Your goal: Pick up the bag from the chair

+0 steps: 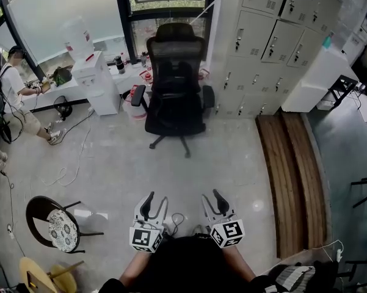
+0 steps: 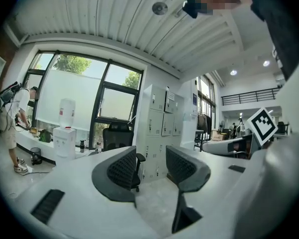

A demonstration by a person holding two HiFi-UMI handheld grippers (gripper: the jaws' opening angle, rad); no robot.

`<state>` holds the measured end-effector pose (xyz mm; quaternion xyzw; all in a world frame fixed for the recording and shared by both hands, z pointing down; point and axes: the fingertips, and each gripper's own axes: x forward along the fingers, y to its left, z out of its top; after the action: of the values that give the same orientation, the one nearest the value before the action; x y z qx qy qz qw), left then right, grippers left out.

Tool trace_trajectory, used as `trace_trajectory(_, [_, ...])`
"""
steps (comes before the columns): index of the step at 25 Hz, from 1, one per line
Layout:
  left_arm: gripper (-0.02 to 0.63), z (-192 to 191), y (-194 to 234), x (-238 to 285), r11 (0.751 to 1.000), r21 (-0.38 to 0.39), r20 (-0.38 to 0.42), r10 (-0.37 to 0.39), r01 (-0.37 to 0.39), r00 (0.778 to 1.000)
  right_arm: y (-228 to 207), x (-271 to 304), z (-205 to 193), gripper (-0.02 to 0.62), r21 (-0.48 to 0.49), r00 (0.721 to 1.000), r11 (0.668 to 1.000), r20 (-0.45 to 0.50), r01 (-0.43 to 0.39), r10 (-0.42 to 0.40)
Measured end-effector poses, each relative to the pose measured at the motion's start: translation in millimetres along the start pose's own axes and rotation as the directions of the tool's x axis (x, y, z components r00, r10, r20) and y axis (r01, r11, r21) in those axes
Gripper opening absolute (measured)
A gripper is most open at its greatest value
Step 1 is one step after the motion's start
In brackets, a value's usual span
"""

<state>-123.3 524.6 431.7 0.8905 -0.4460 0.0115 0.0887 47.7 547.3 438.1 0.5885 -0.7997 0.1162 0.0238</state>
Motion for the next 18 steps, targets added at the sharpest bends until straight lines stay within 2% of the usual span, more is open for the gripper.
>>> trace_trajectory(8, [0.172, -4, -30, 8, 1.0, -0.003, -0.017, 0.014, -0.014, 1.0, -24, -14, -2, 0.15, 0.013, 0.999, 0.999, -0.007, -0.034, 0.034])
trace_trajectory(13, [0.172, -14, -49, 12, 0.999, -0.004, -0.018, 0.038, -0.038, 0.999, -38, -19, -13, 0.15, 0.017, 0.996, 0.996, -0.018, -0.084, 0.084])
trace_trajectory(18, [0.172, -20, -49, 22, 0.998, -0.015, -0.03, 0.057, -0.057, 0.998, -47, -9, -11, 0.15, 0.017, 0.994, 0.994, -0.018, -0.105, 0.105])
